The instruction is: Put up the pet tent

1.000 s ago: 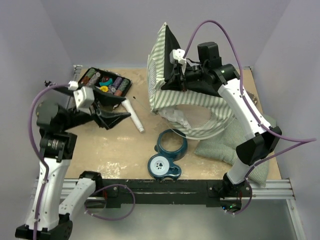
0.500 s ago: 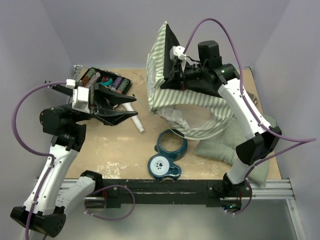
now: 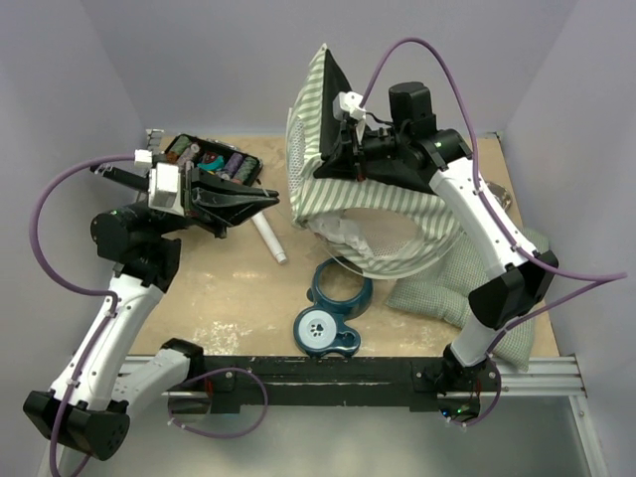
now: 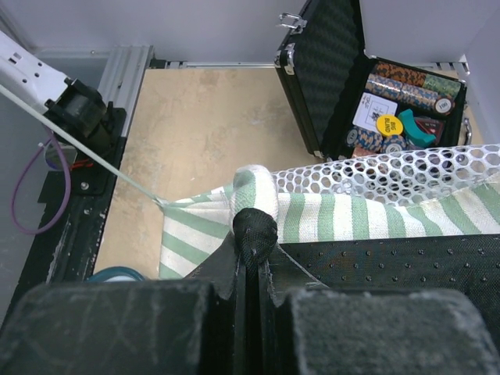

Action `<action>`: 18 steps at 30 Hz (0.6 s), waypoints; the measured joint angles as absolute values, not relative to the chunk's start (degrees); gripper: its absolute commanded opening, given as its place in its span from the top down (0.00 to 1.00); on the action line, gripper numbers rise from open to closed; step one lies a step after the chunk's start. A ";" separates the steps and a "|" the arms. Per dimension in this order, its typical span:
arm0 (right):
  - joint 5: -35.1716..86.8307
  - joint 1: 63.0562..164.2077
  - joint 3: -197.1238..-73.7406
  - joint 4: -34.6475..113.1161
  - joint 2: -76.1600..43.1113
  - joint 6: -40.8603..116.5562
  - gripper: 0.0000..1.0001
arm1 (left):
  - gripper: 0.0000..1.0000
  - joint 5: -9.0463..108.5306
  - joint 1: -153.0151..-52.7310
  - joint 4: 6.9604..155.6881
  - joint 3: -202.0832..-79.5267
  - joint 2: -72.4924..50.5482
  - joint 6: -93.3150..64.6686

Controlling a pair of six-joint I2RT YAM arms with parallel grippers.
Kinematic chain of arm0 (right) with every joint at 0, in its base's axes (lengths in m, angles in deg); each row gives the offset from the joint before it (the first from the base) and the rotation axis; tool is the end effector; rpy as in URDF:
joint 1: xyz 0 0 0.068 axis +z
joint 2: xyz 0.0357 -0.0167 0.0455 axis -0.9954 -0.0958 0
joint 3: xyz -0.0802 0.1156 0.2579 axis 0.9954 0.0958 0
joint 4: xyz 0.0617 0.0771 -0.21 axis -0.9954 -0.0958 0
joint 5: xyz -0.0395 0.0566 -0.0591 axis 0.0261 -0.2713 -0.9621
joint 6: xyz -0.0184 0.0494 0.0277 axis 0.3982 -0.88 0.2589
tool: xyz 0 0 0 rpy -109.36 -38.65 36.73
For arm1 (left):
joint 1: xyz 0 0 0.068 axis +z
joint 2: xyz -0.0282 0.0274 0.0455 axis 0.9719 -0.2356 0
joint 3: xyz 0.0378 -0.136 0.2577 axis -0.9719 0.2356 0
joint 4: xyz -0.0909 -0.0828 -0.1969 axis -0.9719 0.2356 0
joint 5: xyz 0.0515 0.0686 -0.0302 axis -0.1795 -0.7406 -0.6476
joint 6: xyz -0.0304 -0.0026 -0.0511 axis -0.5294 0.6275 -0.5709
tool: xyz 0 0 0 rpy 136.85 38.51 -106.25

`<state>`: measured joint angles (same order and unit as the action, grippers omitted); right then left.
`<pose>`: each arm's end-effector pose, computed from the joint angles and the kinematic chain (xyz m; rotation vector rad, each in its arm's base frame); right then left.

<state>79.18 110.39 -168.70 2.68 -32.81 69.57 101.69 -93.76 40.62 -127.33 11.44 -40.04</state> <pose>0.2886 0.1826 0.4571 -1.3738 1.3387 1.0689 0.1012 -0.0713 0.4943 0.9340 0.8745 -1.2089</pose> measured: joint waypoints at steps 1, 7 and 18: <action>79.18 110.39 -168.46 3.01 -32.76 69.18 1.00 | 1.00 101.53 -93.76 40.34 -127.29 11.09 -39.93; 79.27 111.16 -167.32 5.26 -32.46 66.16 1.00 | 1.00 101.10 -93.76 40.27 -126.98 10.55 -40.79; 81.78 112.34 -166.16 17.61 -31.45 53.20 1.00 | 1.00 102.76 -93.78 73.08 -131.07 1.52 -26.71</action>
<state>81.78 112.34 -166.16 17.61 -31.45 53.20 102.76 -93.78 73.08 -131.07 1.52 -26.71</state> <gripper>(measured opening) 0.025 0.024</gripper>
